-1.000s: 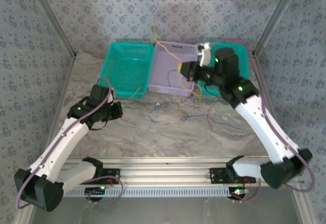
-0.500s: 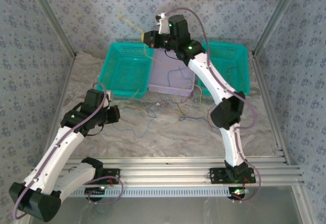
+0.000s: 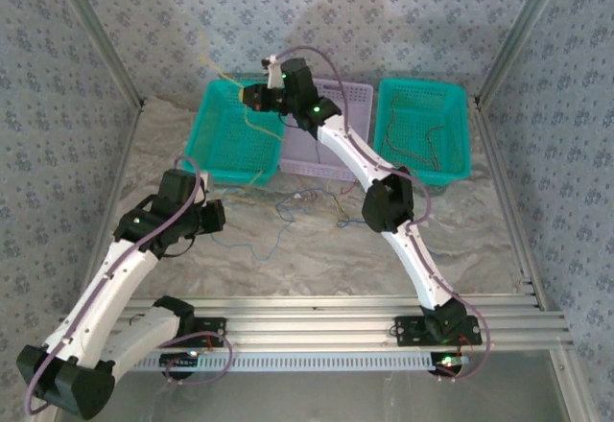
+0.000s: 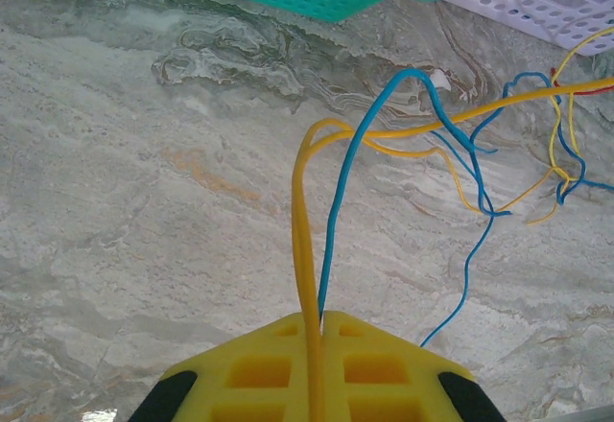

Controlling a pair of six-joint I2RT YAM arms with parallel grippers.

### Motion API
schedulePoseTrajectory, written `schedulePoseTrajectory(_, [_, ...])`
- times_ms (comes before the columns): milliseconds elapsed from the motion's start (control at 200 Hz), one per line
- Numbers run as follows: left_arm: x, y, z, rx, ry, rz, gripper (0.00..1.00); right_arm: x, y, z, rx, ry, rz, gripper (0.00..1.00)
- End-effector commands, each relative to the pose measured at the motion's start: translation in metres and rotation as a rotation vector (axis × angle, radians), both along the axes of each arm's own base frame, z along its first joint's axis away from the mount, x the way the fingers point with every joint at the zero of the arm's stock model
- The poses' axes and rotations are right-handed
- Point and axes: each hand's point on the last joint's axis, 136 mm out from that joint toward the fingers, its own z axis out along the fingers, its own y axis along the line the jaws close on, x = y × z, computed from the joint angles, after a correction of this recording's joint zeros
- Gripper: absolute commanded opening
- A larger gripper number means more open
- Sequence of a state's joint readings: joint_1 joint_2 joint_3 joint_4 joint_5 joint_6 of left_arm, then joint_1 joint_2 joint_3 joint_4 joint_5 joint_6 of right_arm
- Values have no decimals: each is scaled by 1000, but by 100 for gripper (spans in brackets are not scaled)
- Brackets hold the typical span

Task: Untangle the cables

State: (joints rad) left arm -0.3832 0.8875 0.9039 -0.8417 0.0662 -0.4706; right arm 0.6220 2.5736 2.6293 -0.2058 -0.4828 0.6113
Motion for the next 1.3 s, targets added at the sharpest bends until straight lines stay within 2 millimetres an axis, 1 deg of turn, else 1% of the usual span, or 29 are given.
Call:
schedulePoseTrajectory(0, [-2, 2, 0, 15, -10, -13, 0, 5, 6, -5, 13, -18, -28, 0])
schedulePoseTrajectory(150, [-2, 1, -1, 15, -4, -17, 0, 8, 10, -33, -7, 4, -37, 0])
schedulePoseTrajectory(260, [-2, 1, -1, 15, -6, -16, 0, 9, 8, -59, -58, 54, -57, 0])
schedulePoseTrajectory(390, [-2, 1, -1, 15, -7, -16, 0, 15, -6, -88, -130, 126, -113, 0])
schedulePoseTrajectory(440, [-2, 2, -1, 16, -7, -15, 0, 15, -13, -97, -140, 194, -139, 0])
schedulePoseTrajectory(530, [-2, 2, -1, 17, -7, -15, 0, 13, -18, -107, -138, 270, -143, 0])
schedulePoseTrajectory(650, [-1, 2, -2, 20, -3, -16, 0, 6, -22, -124, -181, 334, -149, 0])
schedulePoseTrajectory(730, [-1, 2, -2, 20, -2, -16, 0, 1, -25, -136, -223, 360, -154, 0])
schedulePoseTrajectory(819, [-1, 2, -2, 22, -2, -15, 0, -2, -30, -155, -264, 399, -164, 0])
schedulePoseTrajectory(934, [-1, 2, -3, 23, -1, -14, 0, -6, -28, -165, -281, 416, -144, 0])
schedulePoseTrajectory(1084, [0, 2, -4, 25, 4, -14, 0, -3, -35, -172, -321, 428, -180, 0])
schedulePoseTrajectory(1159, [0, 2, -4, 27, 4, -13, 0, -1, -37, -173, -334, 433, -192, 0])
schedulePoseTrajectory(1294, [0, 2, -4, 27, 5, -12, 0, -3, -33, -178, -334, 431, -184, 0])
